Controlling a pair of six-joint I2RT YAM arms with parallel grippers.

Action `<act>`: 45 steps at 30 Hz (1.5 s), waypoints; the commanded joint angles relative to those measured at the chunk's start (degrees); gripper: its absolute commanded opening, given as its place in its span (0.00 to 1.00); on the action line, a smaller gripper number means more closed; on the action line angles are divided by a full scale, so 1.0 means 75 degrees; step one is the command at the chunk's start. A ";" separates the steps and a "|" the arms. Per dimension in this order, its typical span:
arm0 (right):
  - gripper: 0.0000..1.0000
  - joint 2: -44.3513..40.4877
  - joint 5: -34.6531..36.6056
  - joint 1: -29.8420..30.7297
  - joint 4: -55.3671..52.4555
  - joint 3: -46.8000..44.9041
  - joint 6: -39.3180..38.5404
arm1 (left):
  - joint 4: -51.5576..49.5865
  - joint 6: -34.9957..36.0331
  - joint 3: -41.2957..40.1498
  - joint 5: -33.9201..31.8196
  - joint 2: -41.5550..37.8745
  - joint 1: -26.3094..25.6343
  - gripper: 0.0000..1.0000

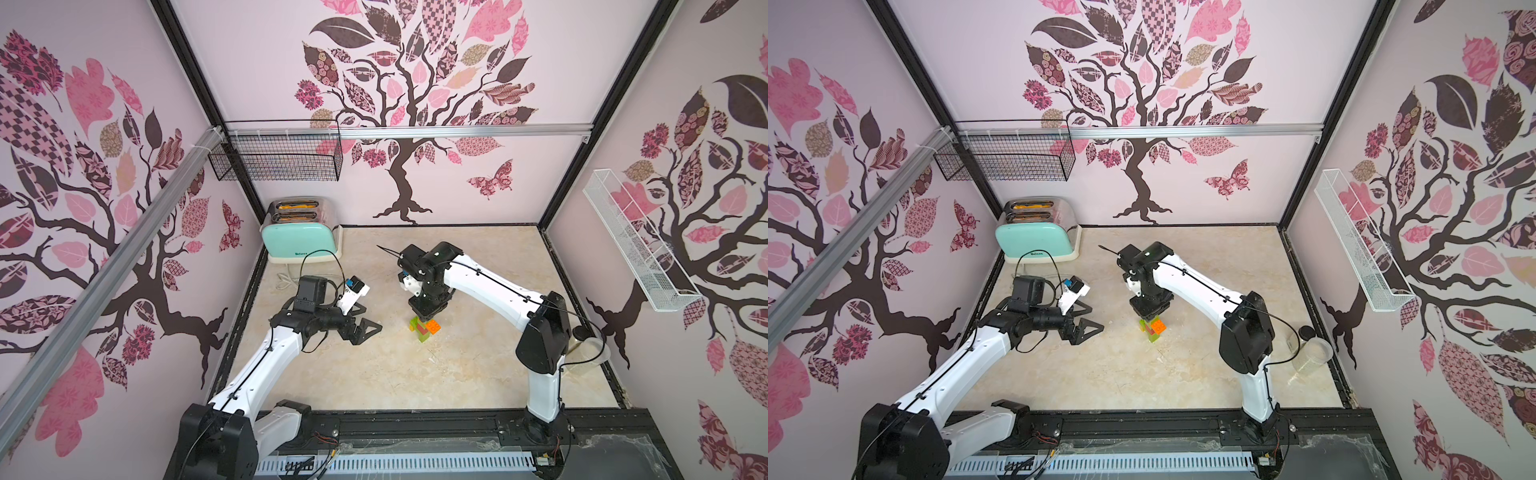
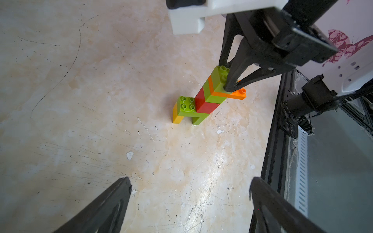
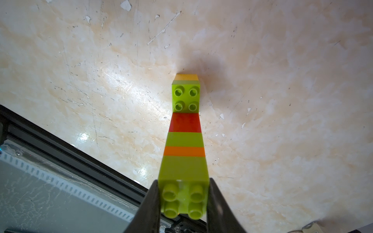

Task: Assemble a giraffe with lego
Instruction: Assemble the lego brick with the lego brick, then adjust the lego brick at the center of the board, then reset both arms

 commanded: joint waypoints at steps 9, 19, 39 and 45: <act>0.28 0.0991 0.0438 -0.0052 -0.0319 0.0033 0.0109 | 0.0078 0.0096 -0.0082 0.0044 -0.0110 -0.0034 0.98; 0.55 0.0630 0.0985 -0.0358 -0.0601 0.1123 0.0182 | 0.0040 0.0099 -0.0021 0.0003 -0.0141 -0.0014 0.98; 0.99 -0.3766 0.1753 -0.2876 0.5320 -0.4421 0.0577 | 0.4311 -0.1566 -0.1062 -0.4421 0.0788 0.1415 0.98; 0.99 -0.5570 0.3339 -0.3068 1.1822 -0.9213 -0.1344 | 0.7981 -0.1367 -0.2461 -0.4614 0.1874 0.2220 0.98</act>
